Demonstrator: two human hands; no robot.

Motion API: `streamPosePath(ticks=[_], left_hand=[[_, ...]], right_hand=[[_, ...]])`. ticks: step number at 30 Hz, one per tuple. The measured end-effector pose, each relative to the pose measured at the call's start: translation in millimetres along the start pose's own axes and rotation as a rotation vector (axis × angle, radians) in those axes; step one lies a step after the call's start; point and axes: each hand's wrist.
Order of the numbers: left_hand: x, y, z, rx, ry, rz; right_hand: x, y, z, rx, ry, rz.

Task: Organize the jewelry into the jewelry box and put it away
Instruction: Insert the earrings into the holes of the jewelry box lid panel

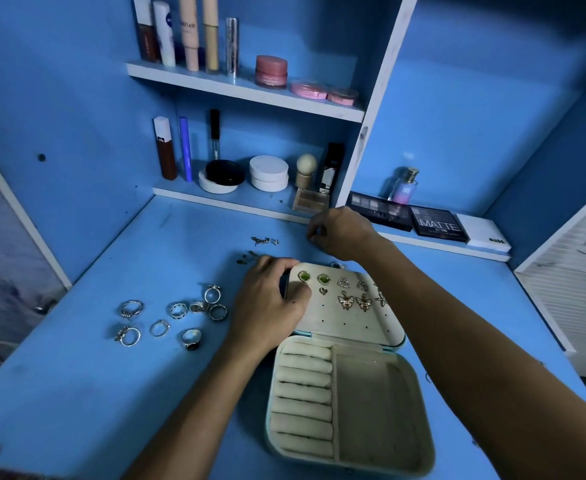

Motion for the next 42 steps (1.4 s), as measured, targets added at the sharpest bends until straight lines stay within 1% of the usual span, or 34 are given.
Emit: streamPosePath(ticks=[6,8,17,24,32,36,42], left_hand=[[1,0,0,0.008,-0.002,-0.001],[1,0,0,0.008,-0.009,0.003],[1,-1,-2,0.013,-0.043,-0.003],[-1,-2,-5,0.001,-0.128,0.016],[-1,-6,-9,0.005,-0.238,0.033],[-4,-8,-12,0.008,-0.293,0.051],[-14,-14,-23,0.019,-0.344,0.143]], right_hand=[[1,1,2,0.019,-0.033,0.007],[1,1,2,0.008,-0.003,0.007],[-2,-18,-6,-0.187,0.355,-0.029],[-21,-43,-13,-0.227,0.530,0.035],[-40,-69,-25,-0.313,0.730,0.168],[-46,-85,-33,-0.338,0.837,0.188],[-56,-108,-39,-0.367,0.975,0.229]])
Point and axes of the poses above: each hand's wrist, its own y-axis towards the middle knuckle, its own z-axis out of the palm, x = y × z, and after that the axes turned 4 degrees about y, right-handed
